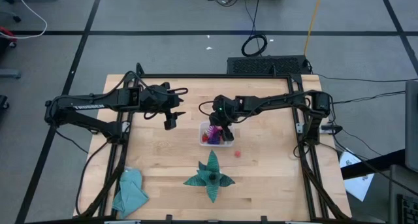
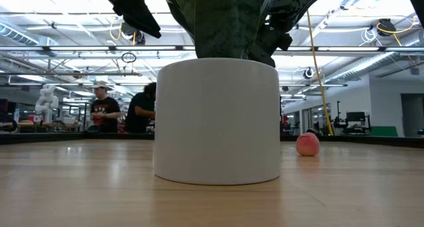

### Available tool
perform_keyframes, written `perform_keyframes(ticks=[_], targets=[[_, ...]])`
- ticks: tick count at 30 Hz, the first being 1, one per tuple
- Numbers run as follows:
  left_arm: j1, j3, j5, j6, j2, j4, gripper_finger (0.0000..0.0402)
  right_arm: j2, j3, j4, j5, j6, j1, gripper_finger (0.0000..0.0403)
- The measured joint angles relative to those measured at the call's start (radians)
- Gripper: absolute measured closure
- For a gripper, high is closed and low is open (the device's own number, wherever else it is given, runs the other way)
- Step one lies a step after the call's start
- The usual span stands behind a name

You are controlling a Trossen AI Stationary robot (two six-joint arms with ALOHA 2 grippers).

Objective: Pick and placing Produce into tupperware
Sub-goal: Put the purple onion into the transparent bin

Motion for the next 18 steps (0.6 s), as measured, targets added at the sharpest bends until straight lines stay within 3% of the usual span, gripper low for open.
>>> perform_keyframes(ticks=[18], targets=[[0.000, 0.000, 0.000, 0.011, 0.000, -0.003, 0.0158, 0.000, 0.000, -0.016, 0.000, -0.045, 0.000, 0.0178]])
